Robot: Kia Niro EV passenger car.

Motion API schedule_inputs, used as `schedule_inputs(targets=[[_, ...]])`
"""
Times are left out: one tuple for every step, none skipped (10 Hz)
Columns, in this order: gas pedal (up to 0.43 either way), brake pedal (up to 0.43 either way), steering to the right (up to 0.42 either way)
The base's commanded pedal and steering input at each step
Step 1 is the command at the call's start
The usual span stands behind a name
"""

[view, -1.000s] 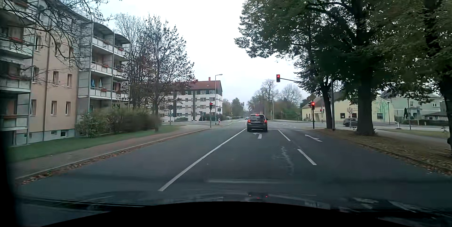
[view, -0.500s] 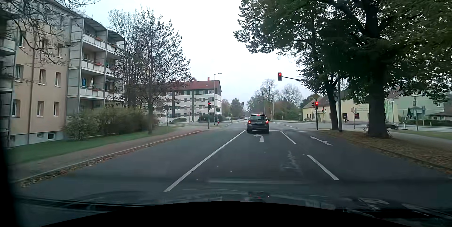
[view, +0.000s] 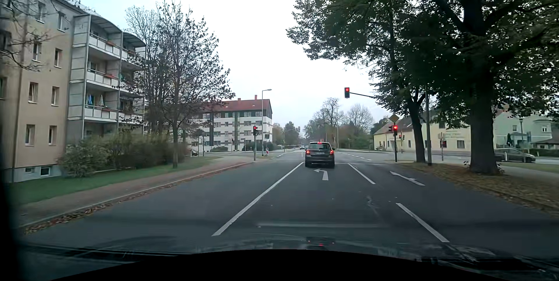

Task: Follow the waypoints while adhering to traffic rules and regulations

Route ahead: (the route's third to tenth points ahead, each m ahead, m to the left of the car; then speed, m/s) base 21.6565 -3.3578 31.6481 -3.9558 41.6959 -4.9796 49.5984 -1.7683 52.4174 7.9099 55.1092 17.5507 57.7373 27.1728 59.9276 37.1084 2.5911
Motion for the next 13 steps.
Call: schedule_inputs(targets=[[0.008, 0.0, 0.02], [0.008, 0.0, 0.022], [0.008, 0.0, 0.022], [0.008, 0.0, 0.023], [0.008, 0.0, 0.023], [0.0, 0.0, 0.023], [0.0, 0.0, 0.024], [0.0, 0.0, 0.025], [0.0, 0.0, 0.026], [0.0, 0.0, 0.028], [0.0, 0.0, 0.031], [0.0, 0.0, 0.033], [0.0, 0.0, 0.035]])
